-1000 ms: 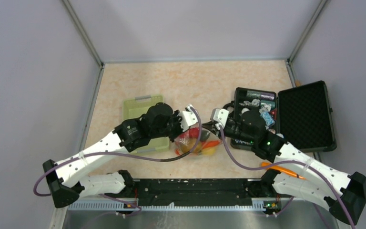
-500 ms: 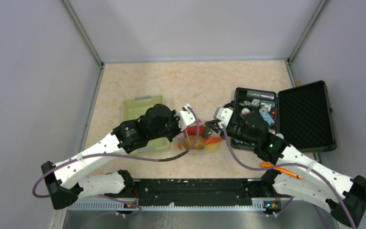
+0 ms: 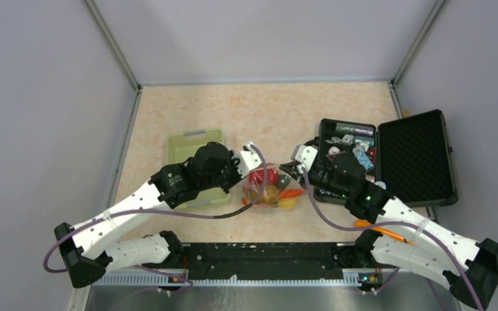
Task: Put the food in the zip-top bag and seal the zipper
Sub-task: Zip the zipper food storage bag at the center of the board.
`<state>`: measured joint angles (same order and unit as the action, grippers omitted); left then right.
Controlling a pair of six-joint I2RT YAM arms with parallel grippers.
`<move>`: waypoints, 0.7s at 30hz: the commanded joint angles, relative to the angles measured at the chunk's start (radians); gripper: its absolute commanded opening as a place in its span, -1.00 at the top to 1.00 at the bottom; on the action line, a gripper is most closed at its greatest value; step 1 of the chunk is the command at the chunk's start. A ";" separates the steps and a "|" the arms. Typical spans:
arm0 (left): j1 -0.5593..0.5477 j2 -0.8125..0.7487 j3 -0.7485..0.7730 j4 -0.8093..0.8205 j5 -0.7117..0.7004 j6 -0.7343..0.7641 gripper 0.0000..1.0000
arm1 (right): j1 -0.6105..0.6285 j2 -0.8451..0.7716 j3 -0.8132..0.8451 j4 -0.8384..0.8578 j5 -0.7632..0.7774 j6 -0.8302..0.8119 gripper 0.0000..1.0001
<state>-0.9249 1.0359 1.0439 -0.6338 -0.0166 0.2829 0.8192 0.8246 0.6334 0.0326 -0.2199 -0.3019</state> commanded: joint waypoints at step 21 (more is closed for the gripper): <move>0.110 -0.045 0.007 -0.178 0.011 0.063 1.00 | -0.029 -0.018 0.020 0.056 0.018 0.003 1.00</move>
<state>-0.8398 1.0050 1.0374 -0.7364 0.0082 0.3161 0.8116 0.8246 0.6334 0.0368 -0.2218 -0.3019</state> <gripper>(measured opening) 0.085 0.008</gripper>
